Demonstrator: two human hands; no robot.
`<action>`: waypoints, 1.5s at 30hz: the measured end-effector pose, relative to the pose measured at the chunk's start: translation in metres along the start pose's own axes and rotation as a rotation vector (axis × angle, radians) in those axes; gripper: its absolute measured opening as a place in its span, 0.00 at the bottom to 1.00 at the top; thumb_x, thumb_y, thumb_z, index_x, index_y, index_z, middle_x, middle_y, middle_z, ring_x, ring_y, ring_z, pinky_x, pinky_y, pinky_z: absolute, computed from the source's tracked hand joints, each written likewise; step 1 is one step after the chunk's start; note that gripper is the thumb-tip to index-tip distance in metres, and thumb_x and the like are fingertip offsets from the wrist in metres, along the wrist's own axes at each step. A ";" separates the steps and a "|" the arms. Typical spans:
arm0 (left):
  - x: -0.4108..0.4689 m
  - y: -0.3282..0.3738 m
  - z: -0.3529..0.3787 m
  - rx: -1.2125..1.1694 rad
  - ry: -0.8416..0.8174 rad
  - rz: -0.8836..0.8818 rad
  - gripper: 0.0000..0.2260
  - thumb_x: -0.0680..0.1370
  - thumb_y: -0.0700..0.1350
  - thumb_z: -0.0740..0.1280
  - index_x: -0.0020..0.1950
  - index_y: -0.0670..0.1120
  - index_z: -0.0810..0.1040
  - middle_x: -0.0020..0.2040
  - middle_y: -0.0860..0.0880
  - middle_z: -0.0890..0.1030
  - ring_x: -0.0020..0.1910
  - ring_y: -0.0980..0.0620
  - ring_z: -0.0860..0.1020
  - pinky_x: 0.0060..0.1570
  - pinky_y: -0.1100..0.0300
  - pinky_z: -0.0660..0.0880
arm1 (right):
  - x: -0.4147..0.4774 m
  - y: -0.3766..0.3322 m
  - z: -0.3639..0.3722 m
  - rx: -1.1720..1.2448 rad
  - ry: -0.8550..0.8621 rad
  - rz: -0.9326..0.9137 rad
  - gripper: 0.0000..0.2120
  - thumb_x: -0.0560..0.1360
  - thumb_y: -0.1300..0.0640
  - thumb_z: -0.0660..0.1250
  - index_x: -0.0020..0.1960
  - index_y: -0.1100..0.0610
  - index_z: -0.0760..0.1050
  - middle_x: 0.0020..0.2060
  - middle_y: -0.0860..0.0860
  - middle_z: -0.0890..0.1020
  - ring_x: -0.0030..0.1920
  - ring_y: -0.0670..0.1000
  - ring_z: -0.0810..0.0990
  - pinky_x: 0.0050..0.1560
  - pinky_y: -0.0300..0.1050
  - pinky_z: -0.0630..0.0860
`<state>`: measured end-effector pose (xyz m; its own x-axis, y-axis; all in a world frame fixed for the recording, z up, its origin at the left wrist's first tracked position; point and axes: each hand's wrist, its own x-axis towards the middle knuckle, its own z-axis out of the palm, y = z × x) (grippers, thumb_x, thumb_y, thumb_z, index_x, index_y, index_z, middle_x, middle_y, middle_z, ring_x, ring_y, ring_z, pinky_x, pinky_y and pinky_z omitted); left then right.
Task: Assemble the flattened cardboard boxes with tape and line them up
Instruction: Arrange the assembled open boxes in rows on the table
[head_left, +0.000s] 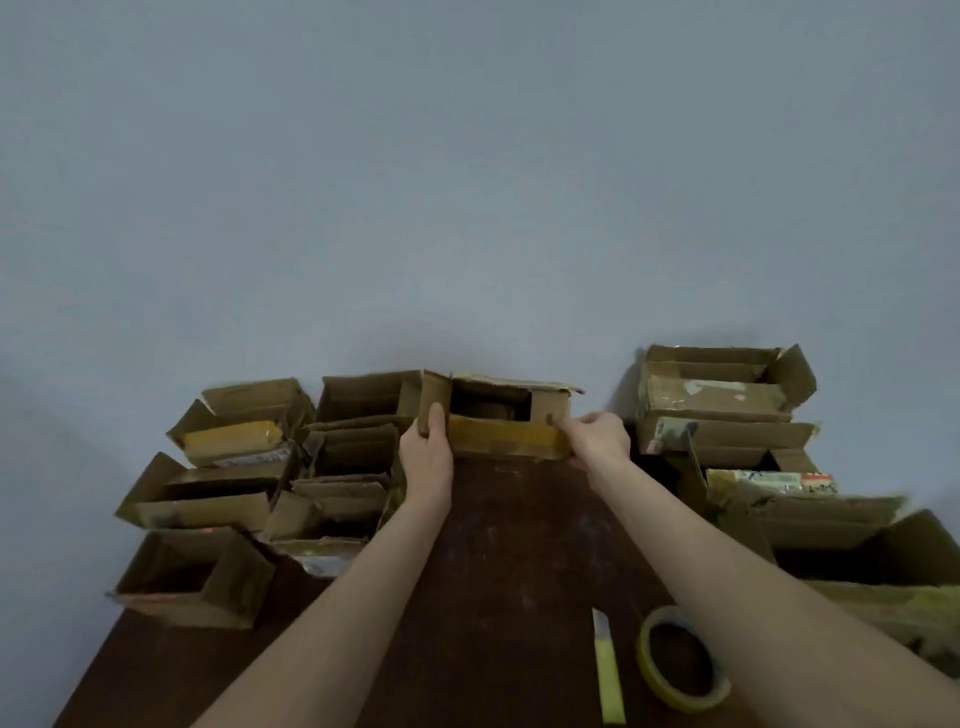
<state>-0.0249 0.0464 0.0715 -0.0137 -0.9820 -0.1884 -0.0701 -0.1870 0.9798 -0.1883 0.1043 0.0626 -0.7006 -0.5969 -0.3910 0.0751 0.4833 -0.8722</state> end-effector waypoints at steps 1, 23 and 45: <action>0.003 -0.001 0.000 -0.040 0.022 -0.030 0.09 0.82 0.53 0.58 0.51 0.50 0.75 0.50 0.48 0.77 0.55 0.46 0.75 0.60 0.48 0.72 | 0.000 0.001 0.002 0.005 -0.018 0.003 0.10 0.72 0.51 0.72 0.43 0.55 0.74 0.46 0.55 0.79 0.49 0.55 0.79 0.55 0.55 0.79; 0.027 -0.004 -0.003 0.009 -0.292 -0.323 0.16 0.76 0.50 0.69 0.60 0.45 0.73 0.54 0.45 0.78 0.54 0.45 0.77 0.59 0.47 0.75 | 0.017 0.008 0.008 -0.456 0.055 -0.134 0.11 0.81 0.57 0.55 0.48 0.61 0.75 0.43 0.56 0.78 0.42 0.56 0.77 0.40 0.46 0.71; 0.079 -0.018 0.000 0.509 -0.102 -0.048 0.26 0.75 0.45 0.70 0.72 0.46 0.66 0.63 0.42 0.75 0.58 0.42 0.76 0.58 0.45 0.76 | 0.056 0.004 0.053 -0.413 0.056 -0.084 0.16 0.83 0.49 0.54 0.57 0.56 0.76 0.51 0.55 0.80 0.52 0.58 0.78 0.46 0.45 0.69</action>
<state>-0.0245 -0.0281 0.0386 -0.0938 -0.9603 -0.2628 -0.5488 -0.1704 0.8184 -0.1900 0.0390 0.0220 -0.7303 -0.6150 -0.2972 -0.2665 0.6571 -0.7051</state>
